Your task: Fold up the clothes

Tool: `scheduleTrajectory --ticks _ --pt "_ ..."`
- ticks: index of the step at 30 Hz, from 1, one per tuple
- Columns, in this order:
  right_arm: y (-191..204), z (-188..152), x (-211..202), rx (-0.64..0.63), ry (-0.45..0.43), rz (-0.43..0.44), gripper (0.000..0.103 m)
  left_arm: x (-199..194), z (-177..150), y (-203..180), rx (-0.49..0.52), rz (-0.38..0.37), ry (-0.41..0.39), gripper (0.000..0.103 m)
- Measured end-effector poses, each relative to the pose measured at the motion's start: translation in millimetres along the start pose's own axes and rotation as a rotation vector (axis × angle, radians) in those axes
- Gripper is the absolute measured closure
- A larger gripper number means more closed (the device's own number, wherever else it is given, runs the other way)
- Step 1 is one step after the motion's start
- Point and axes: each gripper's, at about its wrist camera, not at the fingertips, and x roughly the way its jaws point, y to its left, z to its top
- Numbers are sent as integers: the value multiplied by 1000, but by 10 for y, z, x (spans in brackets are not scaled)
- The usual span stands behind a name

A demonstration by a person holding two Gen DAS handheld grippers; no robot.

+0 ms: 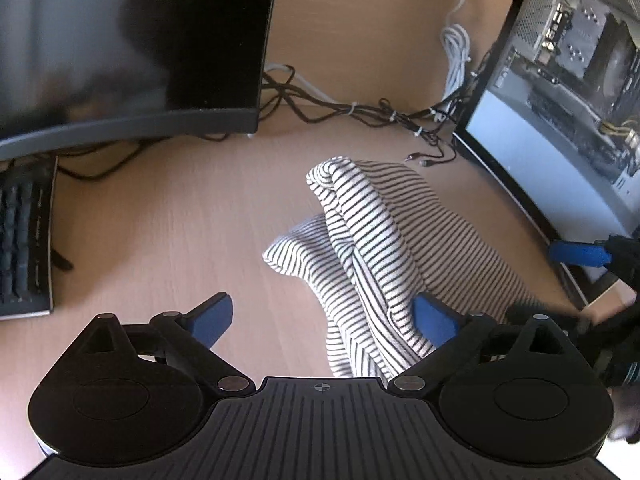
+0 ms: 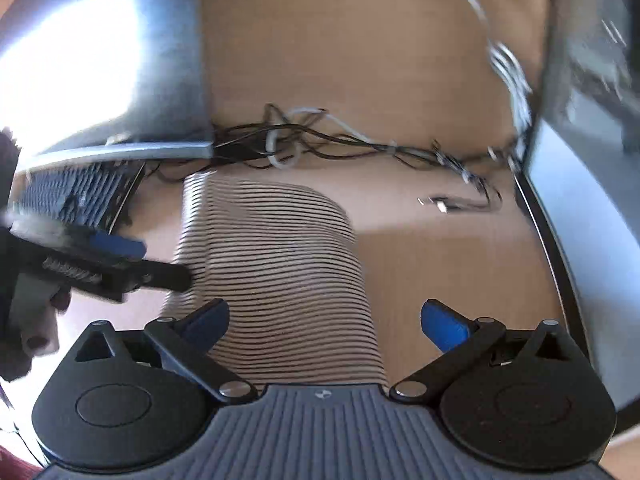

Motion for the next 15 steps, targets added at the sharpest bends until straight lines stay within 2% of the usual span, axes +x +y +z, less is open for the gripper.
scheduleTrajectory --ticks 2,3,6,8,10,12,15 --pt "174 -100 156 -82 49 -25 9 41 -1 22 -1 8 8 2" --pt "190 -126 191 -81 45 -31 6 54 -12 34 0 12 10 2" --pt "79 -33 175 1 69 -9 7 39 -37 107 -22 -4 9 2" --pt "154 -13 84 -63 40 -23 14 21 -36 148 -38 -18 6 2" --pt "246 3 -16 -140 4 -41 25 -45 -12 224 -76 -32 -20 3" --pt "344 18 -94 -187 -35 -43 32 -134 42 349 -141 -61 -58 4" --pt "426 49 -90 -196 -46 -28 35 -242 161 544 -218 -186 -95 16"
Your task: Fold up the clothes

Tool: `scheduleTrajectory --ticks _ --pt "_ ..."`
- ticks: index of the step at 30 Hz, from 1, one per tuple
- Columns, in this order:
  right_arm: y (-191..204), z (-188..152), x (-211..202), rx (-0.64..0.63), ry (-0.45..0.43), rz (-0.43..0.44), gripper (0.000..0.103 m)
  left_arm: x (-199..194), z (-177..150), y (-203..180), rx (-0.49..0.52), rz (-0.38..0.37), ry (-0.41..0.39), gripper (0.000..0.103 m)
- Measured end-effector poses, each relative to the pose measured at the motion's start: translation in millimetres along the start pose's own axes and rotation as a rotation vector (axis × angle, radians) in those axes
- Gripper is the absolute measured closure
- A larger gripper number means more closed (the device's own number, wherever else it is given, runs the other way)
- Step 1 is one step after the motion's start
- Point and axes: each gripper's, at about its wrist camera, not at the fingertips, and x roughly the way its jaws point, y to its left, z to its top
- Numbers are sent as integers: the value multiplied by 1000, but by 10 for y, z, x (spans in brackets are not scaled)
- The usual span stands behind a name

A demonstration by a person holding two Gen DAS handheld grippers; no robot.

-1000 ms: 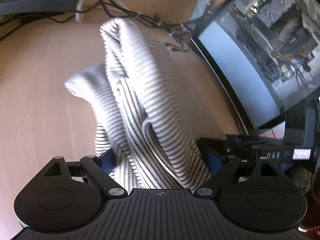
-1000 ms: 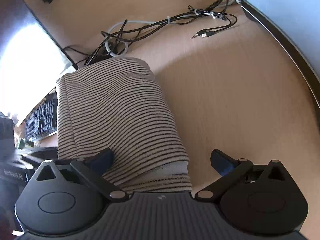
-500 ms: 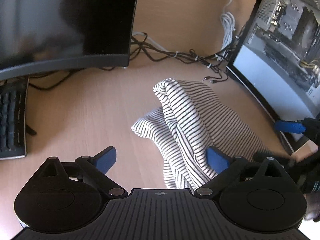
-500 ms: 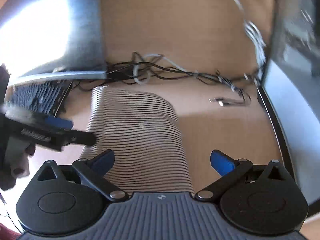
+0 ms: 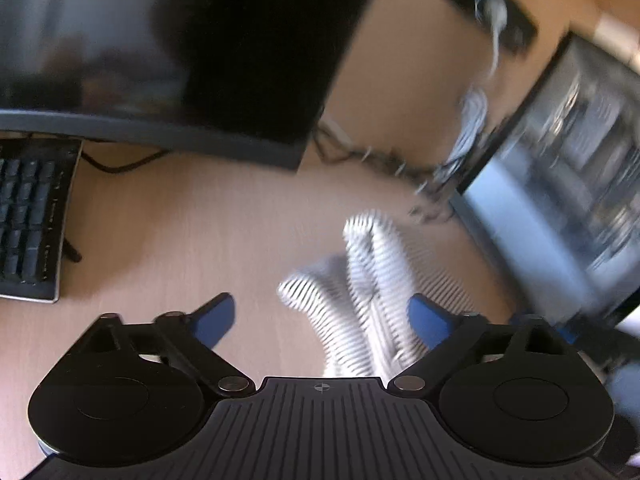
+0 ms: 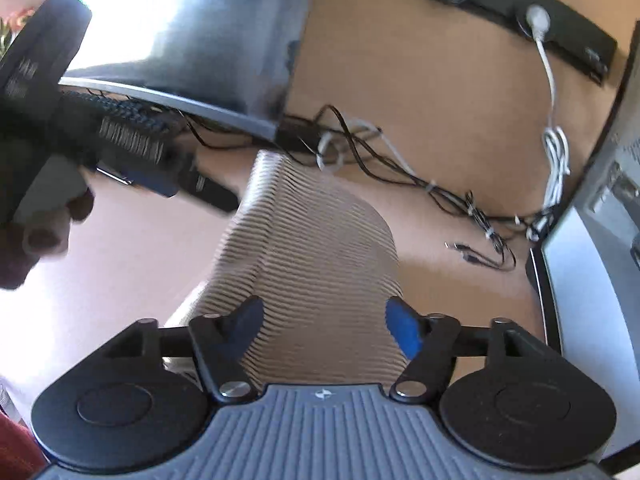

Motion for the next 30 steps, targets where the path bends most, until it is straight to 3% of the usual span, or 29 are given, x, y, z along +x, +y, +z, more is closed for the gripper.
scheduleTrajectory --ticks 3,8,12,15,18,20,22,26,30 --pt "8 -58 89 24 33 20 35 49 81 90 -51 -155 52 18" --pt "-108 -145 105 111 39 33 28 447 7 239 -175 -135 165 8" --pt "-167 -200 148 148 47 38 22 797 14 244 -266 -193 238 5" --pt "-151 -216 170 140 50 40 21 850 174 66 -238 -225 208 6" --pt "-156 -209 213 141 56 34 19 702 401 32 -278 -272 103 6" --pt "-160 -201 244 144 56 32 17 545 518 43 -254 -229 7 6" --pt "-119 -182 257 114 53 11 15 417 552 26 -181 -141 -26 6" --pt "42 -65 144 68 10 -50 20 284 380 55 -101 -45 14 5" --pt "351 -94 172 -28 14 2 20 226 110 179 -91 1 74 5"
